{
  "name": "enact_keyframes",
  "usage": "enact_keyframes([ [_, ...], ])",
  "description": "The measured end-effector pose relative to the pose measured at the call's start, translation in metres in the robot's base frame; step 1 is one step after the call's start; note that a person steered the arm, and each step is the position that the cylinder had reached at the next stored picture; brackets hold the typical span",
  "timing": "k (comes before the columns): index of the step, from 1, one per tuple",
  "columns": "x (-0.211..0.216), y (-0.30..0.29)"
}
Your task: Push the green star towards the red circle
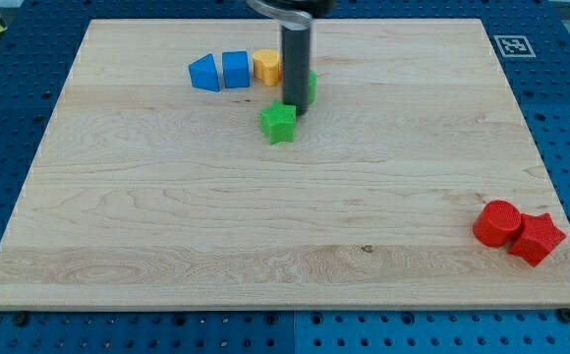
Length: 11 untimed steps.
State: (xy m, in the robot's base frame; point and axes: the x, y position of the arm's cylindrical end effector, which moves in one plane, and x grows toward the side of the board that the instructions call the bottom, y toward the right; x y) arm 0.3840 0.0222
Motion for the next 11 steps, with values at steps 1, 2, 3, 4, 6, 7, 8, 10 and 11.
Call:
enact_keyframes([
  [1, 0.0, -0.013],
  [2, -0.028, -0.048],
  [3, -0.025, -0.092],
  [4, 0.005, -0.085],
  [6, 0.029, 0.011],
  [7, 0.047, 0.02],
  [8, 0.058, 0.0],
  [10, 0.104, -0.011],
  [11, 0.133, -0.016],
])
